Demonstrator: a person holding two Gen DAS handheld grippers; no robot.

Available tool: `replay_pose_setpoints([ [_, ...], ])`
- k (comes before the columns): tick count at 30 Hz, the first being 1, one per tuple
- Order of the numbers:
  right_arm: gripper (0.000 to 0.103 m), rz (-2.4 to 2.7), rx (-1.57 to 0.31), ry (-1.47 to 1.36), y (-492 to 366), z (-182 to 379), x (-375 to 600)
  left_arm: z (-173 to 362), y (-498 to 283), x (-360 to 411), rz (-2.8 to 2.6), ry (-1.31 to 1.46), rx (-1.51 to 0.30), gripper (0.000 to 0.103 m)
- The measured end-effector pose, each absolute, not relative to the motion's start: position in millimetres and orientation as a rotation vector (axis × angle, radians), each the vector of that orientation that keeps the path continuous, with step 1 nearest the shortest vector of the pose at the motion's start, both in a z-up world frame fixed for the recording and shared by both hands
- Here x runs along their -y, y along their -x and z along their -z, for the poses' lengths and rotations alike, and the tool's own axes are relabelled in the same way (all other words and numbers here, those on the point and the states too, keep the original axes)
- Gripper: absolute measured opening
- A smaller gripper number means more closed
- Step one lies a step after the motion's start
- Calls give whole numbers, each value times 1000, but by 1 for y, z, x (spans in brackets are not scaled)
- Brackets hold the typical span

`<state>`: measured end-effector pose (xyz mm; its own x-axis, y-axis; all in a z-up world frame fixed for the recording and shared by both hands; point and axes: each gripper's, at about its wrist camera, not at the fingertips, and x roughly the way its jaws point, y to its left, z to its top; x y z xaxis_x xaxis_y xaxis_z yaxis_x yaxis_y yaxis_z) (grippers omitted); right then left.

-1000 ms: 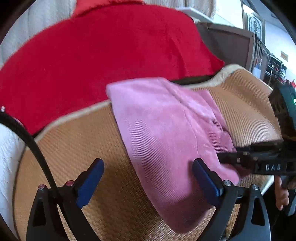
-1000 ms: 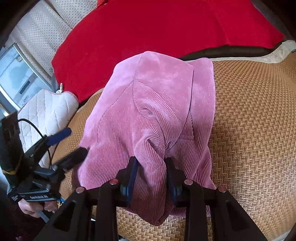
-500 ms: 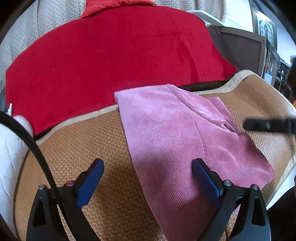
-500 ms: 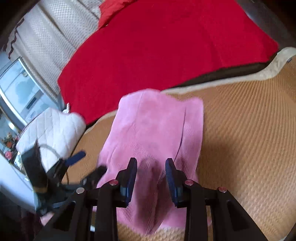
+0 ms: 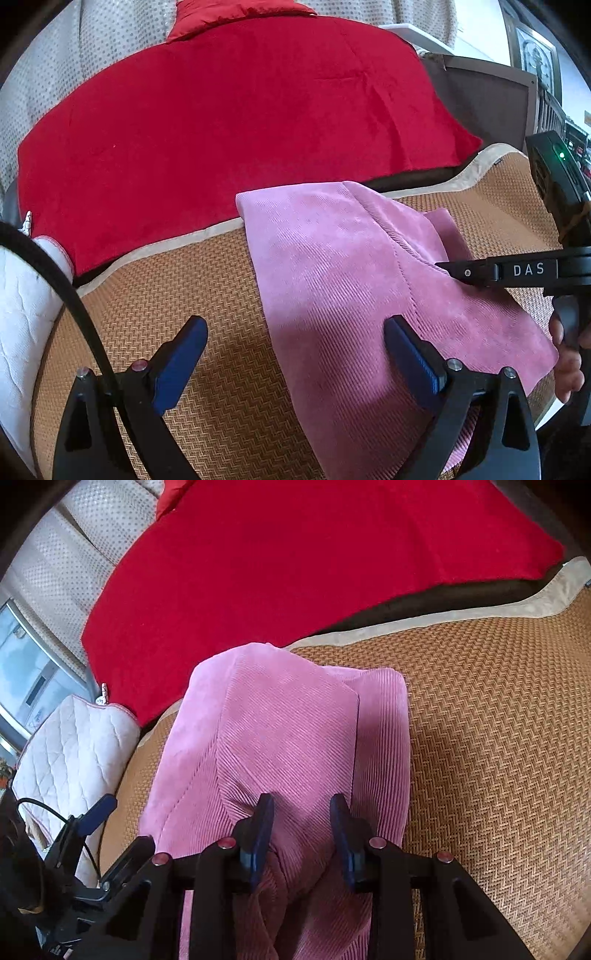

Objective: Fold large clothes
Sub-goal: 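Press and smooth the folded jacket with the right gripper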

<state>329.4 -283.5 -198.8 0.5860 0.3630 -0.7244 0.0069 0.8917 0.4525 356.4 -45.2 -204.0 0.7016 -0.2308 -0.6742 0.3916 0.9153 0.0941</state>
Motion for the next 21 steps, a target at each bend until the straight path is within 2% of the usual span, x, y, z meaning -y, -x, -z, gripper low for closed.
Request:
replay_pose_setpoints([
  [14,36,-208,-930,-456,-314,193,291,206,-353,46,342,-238,-708,97],
  [21,36,-234,-869,-466,-302,180,295,205,-352,47,337,-243,-704,97],
])
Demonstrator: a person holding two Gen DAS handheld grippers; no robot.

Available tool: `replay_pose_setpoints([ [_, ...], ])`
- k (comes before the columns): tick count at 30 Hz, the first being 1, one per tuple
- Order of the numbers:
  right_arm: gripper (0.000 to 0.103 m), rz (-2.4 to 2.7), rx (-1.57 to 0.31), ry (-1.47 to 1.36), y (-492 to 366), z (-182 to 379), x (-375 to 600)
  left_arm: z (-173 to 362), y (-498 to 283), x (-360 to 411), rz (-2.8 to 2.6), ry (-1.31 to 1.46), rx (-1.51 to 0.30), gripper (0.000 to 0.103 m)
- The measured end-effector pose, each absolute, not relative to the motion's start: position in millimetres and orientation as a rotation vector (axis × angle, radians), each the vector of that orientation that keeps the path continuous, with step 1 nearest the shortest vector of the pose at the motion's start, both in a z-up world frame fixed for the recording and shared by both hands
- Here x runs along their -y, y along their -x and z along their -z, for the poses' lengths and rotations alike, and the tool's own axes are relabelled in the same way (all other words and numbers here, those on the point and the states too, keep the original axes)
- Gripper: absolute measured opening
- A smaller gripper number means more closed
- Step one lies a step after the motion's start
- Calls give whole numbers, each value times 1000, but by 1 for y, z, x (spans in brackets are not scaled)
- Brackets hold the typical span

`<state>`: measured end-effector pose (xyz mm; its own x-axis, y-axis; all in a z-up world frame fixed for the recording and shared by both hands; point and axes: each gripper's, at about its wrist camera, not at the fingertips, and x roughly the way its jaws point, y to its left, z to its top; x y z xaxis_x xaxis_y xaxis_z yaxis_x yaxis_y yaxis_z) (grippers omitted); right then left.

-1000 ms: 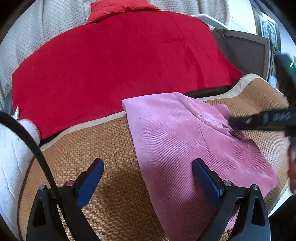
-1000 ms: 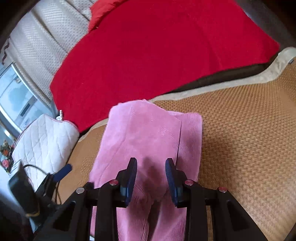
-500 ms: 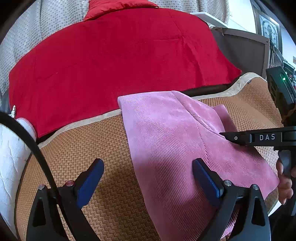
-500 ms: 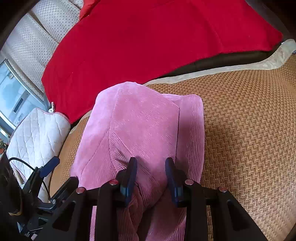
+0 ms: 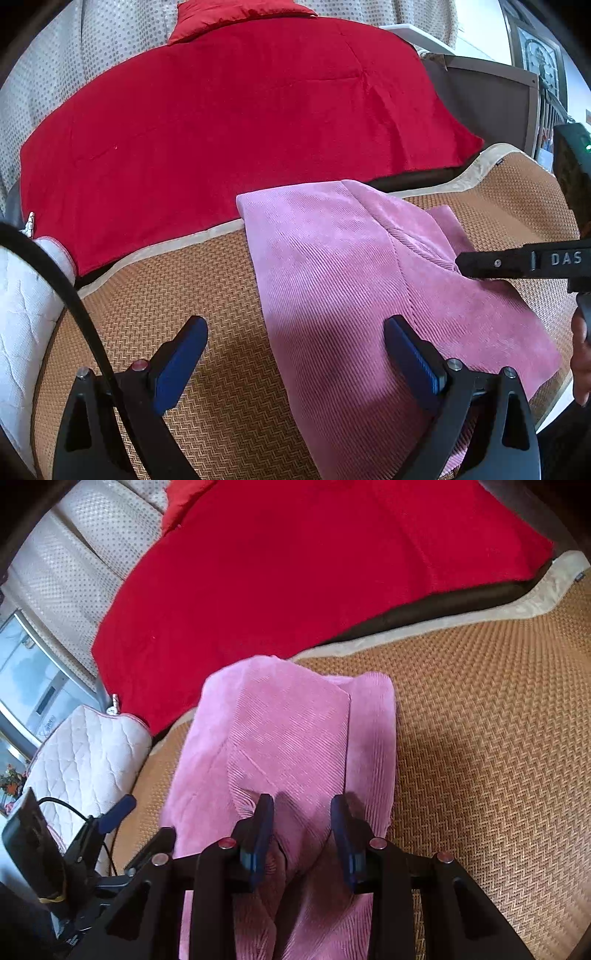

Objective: Fold large clothes
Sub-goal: 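Press and smooth the folded jacket with the right gripper, then lift both grippers away from the folded pink jacket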

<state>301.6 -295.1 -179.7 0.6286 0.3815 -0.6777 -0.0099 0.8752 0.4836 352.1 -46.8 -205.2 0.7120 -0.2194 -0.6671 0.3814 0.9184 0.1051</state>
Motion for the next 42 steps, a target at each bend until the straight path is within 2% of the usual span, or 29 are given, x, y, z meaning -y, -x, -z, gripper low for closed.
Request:
replay_pose_setpoints([
  [7,36,-228,-925,-467,-307,193,292,206,-353,48,340,-246,-704,97],
  [16,37,-208,-871,-360,-287,170,290,203,-350,49,320,-253,-692,97],
  [18,50,-210,-849,-331,-281,163,289,200,-349,49,305,-260,-680,97],
  [19,63,-219,-832,-323,-275,159,289,197,-348,49,292,-264,-670,97],
  [24,60,-253,-757,-244,-249,144,279,180,-346,29,234,-203,-615,97],
  [28,40,-300,-814,-169,-246,155,261,194,-359,22,227,-208,-694,97],
  [31,40,-315,-918,-114,-249,180,243,214,-361,34,238,-283,-751,97],
  [37,41,-282,-855,-160,-240,162,255,202,-352,31,215,-258,-719,97],
  [39,45,-269,-815,-150,-230,152,261,194,-343,30,202,-244,-699,97],
  [40,54,-255,-788,-147,-223,147,263,188,-337,31,192,-247,-678,97],
  [41,58,-246,-773,-148,-218,143,264,182,-331,32,180,-253,-659,97],
  [42,58,-235,-757,-150,-211,138,265,176,-325,33,167,-261,-641,97],
])
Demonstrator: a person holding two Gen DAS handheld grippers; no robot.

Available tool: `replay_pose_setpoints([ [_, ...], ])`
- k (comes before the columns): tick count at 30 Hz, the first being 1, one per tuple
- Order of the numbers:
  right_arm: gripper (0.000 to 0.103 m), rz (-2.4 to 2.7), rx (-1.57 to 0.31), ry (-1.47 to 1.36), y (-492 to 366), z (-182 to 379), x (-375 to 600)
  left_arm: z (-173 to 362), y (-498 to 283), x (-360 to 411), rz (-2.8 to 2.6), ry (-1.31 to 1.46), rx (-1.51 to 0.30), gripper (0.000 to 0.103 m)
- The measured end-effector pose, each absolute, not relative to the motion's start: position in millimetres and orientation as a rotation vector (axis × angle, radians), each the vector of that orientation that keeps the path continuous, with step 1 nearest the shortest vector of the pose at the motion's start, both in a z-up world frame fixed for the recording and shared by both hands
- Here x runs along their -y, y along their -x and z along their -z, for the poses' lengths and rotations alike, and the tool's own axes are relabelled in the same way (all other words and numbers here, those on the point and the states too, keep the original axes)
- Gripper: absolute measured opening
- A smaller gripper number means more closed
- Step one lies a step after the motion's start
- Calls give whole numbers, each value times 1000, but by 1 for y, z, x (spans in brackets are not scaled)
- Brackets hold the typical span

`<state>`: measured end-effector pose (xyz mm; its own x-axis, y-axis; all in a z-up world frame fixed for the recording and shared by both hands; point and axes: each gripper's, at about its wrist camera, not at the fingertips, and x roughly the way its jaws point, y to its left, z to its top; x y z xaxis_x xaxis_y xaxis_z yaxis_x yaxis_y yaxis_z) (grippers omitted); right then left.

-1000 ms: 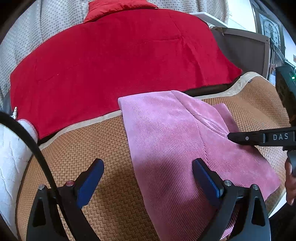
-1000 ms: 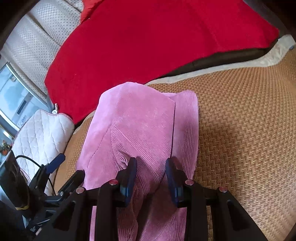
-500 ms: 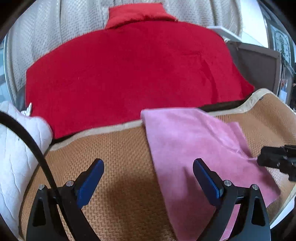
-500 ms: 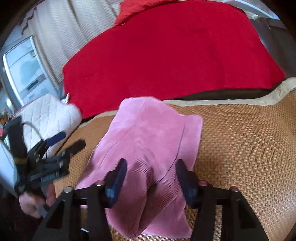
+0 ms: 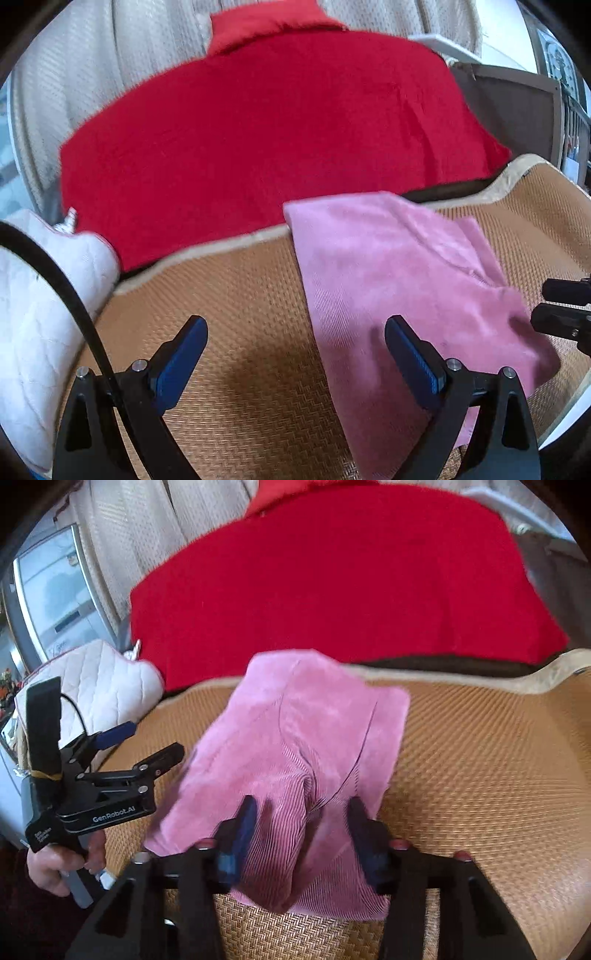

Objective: Fold large clothes
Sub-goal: 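Lift both grippers away from the folded pink jacket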

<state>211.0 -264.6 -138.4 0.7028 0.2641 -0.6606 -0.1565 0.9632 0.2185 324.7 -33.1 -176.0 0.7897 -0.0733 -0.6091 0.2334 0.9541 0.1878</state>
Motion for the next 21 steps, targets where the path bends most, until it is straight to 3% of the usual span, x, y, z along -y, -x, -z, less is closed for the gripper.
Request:
replay_pose_setpoints([
  [21,58,-182,-606,-189,-131,62,276,92,-221,50,148,-251,-475,97],
])
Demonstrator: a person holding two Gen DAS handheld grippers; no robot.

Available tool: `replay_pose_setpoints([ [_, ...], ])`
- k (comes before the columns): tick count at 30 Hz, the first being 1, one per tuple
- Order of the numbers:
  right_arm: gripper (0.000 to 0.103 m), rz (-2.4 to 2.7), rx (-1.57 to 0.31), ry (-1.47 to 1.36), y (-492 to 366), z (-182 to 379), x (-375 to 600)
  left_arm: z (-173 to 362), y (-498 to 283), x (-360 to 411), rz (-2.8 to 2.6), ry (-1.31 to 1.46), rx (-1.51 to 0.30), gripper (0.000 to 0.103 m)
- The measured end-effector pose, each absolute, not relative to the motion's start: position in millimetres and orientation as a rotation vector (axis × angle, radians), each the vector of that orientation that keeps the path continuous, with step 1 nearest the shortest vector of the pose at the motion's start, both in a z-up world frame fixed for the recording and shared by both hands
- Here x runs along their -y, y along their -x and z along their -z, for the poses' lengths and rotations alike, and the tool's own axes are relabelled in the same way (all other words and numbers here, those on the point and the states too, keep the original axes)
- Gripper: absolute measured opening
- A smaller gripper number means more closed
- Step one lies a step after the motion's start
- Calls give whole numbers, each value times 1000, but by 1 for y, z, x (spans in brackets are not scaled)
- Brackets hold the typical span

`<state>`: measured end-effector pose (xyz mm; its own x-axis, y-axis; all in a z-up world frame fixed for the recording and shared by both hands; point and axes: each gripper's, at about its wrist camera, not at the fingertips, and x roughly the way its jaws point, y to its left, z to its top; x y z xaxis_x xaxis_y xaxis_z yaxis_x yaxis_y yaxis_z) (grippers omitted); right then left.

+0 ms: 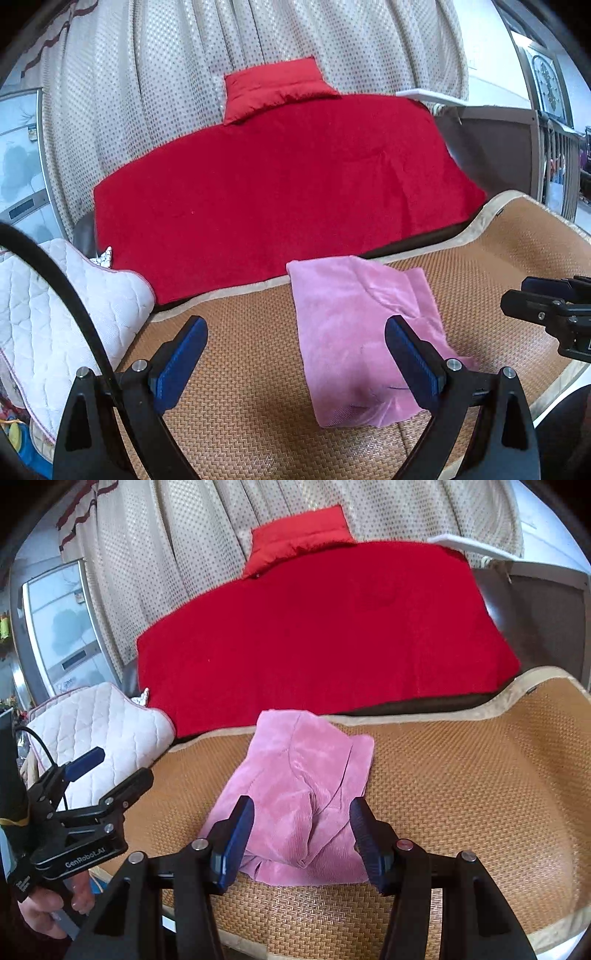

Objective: Fold large clothes

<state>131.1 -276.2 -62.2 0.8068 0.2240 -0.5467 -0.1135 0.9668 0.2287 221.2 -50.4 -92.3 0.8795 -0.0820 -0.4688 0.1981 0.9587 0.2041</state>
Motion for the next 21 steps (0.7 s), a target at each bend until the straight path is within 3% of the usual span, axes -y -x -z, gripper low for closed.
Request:
replay_pose_setpoints([
  [21,61,20,-470,-11,-70,-2,255,36,-170,37,110,-162,-387,98],
])
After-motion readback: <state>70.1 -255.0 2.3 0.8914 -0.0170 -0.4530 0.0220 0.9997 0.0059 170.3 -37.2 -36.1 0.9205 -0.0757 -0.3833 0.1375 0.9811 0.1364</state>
